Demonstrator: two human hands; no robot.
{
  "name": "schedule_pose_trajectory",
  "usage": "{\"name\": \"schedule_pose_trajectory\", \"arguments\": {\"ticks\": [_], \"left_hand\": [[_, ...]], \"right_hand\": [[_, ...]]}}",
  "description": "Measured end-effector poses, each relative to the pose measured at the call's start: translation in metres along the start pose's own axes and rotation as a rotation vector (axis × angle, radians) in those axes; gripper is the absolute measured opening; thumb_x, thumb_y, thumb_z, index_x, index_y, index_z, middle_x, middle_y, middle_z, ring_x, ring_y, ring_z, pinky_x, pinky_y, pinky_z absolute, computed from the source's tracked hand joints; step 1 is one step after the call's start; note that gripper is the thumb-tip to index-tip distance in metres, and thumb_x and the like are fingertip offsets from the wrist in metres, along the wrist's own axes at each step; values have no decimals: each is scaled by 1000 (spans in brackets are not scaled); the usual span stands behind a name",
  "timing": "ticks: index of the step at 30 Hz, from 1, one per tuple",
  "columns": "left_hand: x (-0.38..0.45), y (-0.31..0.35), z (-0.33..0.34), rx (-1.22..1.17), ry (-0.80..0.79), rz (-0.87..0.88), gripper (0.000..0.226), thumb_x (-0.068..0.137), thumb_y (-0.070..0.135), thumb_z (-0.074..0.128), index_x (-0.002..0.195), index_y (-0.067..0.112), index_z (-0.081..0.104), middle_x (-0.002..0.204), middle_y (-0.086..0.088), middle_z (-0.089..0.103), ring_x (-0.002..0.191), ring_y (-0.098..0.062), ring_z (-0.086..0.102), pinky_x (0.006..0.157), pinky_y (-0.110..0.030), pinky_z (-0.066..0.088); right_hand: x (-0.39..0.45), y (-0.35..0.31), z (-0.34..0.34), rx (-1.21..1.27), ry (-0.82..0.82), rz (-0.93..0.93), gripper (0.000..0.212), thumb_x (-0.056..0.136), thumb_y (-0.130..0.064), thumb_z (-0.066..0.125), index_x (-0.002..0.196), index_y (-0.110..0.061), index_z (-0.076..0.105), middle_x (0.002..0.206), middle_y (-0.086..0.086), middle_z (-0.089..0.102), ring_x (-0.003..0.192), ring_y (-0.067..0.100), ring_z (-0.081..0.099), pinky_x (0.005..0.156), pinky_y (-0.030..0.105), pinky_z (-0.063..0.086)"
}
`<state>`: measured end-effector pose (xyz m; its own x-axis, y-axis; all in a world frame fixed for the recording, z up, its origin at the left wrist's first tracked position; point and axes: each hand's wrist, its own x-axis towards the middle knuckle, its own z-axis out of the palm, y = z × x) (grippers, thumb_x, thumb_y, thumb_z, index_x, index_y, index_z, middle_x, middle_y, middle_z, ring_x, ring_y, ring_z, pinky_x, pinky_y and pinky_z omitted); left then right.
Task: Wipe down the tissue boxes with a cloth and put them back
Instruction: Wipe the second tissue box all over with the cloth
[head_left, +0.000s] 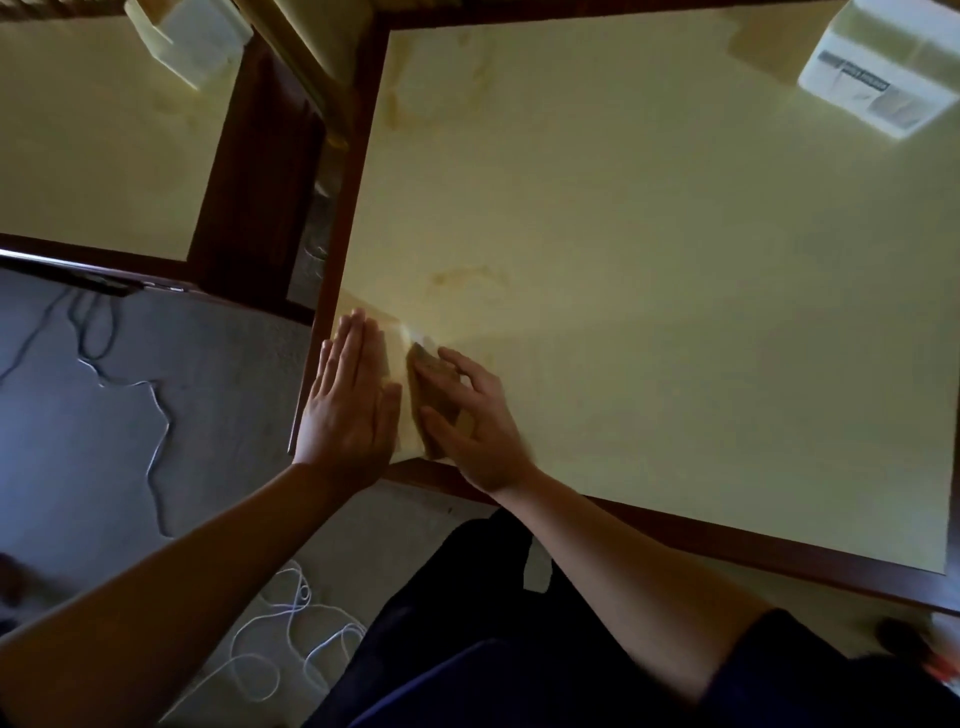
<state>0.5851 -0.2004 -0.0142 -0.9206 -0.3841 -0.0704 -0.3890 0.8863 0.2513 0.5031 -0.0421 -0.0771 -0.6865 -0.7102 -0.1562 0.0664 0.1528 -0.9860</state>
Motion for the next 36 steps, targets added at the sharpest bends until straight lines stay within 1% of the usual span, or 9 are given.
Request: {"name": "schedule_pose_trajectory", "arguments": {"ticks": [2,4,8,14,21,25,29,32,36], "left_hand": [[0,-1,2,6,1,4,71,108,45,24,164,3,16,173,-12,8,161,-22,2,130,-48,9],[0,-1,2,5,1,10,70,107,44,25,163,2,16,173,-13,8,161,-24,3,129,-52,11],[2,-1,3,18,6,60,68,109,37,25,161,-5,17,171,-20,9,160,-31,6,129,-54,15],[4,-4,4,4,41,106,63,107,26,33,157,-12,22,167,-27,19,158,-40,16,125,-60,23],[5,-4,5,-36,48,77,64,105,25,36,157,-10,23,166,-27,22,157,-40,19,120,-64,29],[4,-3,5,-15,36,75,65,105,26,34,157,-11,23,167,-27,21,157,-39,19,123,-61,25],[3,-2,5,-8,47,79,65,105,26,36,156,-12,24,166,-28,21,157,-39,19,124,-60,24],[3,-3,5,-11,47,74,65,105,27,35,156,-12,25,166,-27,21,157,-39,19,123,-61,25],[4,-4,5,-20,43,78,65,106,28,34,156,-13,25,166,-28,22,157,-40,19,122,-62,27]], "right_hand": [[1,0,4,0,-73,-69,55,108,-26,55,162,-24,41,169,-11,30,157,13,28,126,35,29],[1,-1,17,67,-106,-121,57,111,-17,44,165,-11,28,173,-2,22,161,12,17,130,34,16],[0,4,34,226,-89,-87,61,108,-8,35,164,-14,13,175,0,9,164,15,3,133,47,5],[38,6,43,246,-87,-168,63,103,-6,33,164,3,19,174,6,10,164,18,2,133,48,3],[66,43,49,247,-36,-59,62,108,-25,28,166,-5,18,176,10,13,164,18,5,131,57,5],[40,44,47,304,-83,32,59,111,-18,28,167,-10,11,176,-2,5,163,11,-2,133,53,3],[-5,48,52,307,-98,70,60,111,-17,25,167,-6,7,178,2,1,164,17,-3,131,59,6],[-19,37,53,269,-86,26,62,110,-21,24,168,-9,5,178,2,-2,164,24,-5,128,67,9],[-4,11,51,233,-93,-112,62,108,-11,27,165,2,8,177,11,-4,164,26,-9,131,60,0]]}}
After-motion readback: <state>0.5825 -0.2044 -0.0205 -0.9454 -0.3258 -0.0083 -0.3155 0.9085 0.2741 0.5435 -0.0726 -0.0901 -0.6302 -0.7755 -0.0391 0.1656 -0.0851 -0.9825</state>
